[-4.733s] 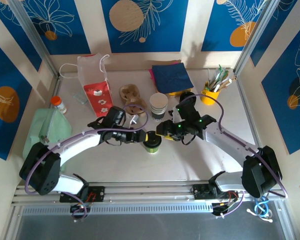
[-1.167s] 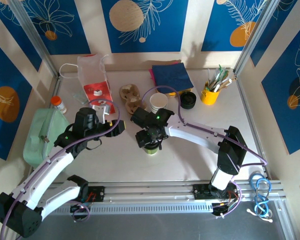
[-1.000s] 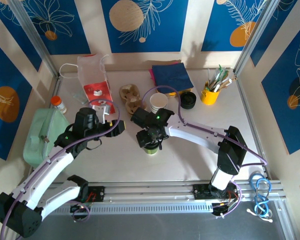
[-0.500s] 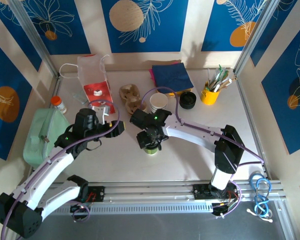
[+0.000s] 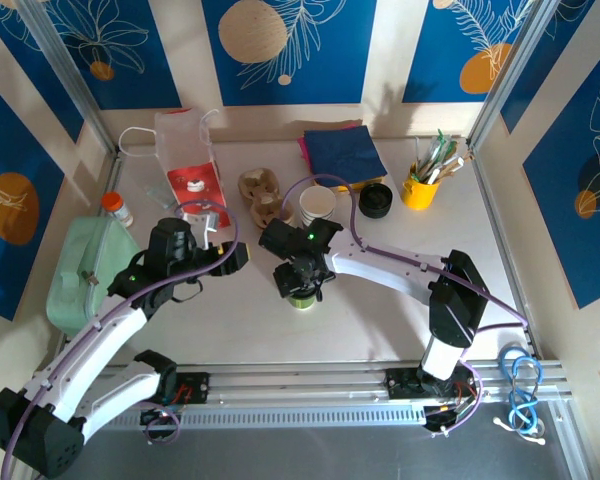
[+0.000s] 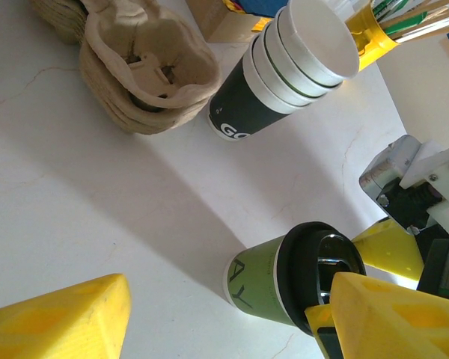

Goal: Pack the takeout coffee

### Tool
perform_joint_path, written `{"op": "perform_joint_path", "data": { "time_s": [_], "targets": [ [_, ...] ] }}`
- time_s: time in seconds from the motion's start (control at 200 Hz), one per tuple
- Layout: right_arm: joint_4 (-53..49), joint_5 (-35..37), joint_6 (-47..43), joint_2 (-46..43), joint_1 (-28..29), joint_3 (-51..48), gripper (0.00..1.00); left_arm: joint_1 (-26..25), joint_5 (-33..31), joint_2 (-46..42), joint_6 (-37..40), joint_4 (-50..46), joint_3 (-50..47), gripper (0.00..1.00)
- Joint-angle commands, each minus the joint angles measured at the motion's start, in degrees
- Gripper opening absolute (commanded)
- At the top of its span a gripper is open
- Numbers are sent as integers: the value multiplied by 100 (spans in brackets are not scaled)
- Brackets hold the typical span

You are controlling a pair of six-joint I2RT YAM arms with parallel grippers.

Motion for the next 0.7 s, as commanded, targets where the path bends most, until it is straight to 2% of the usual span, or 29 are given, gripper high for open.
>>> {"op": "perform_joint_path", "data": {
  "time_s": [0.0,0.38,0.695],
  "targets": [
    [-140,168,-3,-131,-123,-183,76,76,87,-92,-52,82,-66,71],
    [-66,222,-265,-913,-1127,-808,76,76,186,-48,-179,119,-47,71],
    [274,2,-749,-1353,-2358,-1228,76,85,219,-65,-206,160,4,71]
  ]
}}
